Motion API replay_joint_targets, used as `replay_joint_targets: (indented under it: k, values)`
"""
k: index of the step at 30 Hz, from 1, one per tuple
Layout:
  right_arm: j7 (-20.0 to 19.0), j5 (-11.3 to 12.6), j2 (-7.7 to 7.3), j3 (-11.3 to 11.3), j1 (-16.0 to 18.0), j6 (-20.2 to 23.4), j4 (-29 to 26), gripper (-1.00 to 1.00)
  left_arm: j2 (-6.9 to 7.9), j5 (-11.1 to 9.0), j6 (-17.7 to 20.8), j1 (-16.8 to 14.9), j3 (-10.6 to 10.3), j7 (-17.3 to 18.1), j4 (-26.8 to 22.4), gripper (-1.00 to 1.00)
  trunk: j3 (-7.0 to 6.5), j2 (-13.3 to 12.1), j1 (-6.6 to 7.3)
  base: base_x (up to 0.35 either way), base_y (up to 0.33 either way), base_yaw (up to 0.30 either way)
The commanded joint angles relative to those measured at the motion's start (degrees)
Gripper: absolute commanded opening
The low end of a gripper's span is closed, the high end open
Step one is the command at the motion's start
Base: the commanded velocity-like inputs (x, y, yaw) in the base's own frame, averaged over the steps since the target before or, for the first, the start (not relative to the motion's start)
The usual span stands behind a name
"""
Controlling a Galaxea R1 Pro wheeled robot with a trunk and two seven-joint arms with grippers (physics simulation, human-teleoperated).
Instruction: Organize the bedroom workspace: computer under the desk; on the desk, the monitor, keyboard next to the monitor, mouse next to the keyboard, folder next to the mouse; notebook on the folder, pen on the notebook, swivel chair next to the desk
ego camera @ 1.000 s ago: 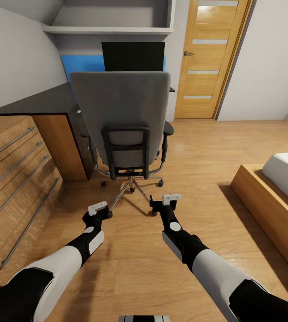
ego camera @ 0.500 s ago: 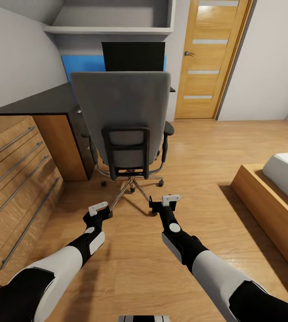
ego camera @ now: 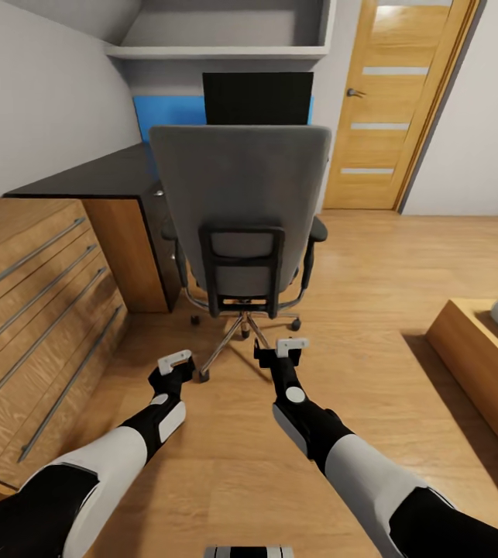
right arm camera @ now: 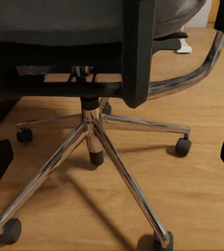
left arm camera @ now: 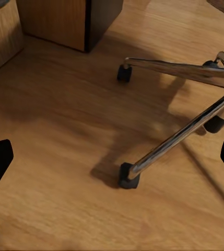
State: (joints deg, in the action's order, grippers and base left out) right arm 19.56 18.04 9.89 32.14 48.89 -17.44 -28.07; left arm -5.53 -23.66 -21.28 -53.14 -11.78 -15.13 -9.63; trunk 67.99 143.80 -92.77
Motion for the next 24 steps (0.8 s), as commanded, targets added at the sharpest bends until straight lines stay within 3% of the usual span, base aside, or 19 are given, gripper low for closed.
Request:
replay_joint_targets:
  k: [1, 24]
  values:
    - [0.45, 0.6, -0.02, 0.48, 0.07, -0.31, 0.04, 1.0, -0.04, -0.33, -0.17, -0.04, -0.5, -0.34, 0.13, 1.0, 0.05, 0.02, -0.01, 0.224, 0.0, 0.05]
    - [0.91, 0.16, -0.04, 0.38, -0.02, -0.4, 0.04, 1.0, -0.51, -0.33, -0.17, -0.04, -0.94, -0.34, 0.71, 1.0, 0.05, 0.02, -0.01, 0.123, 0.0, 0.008]
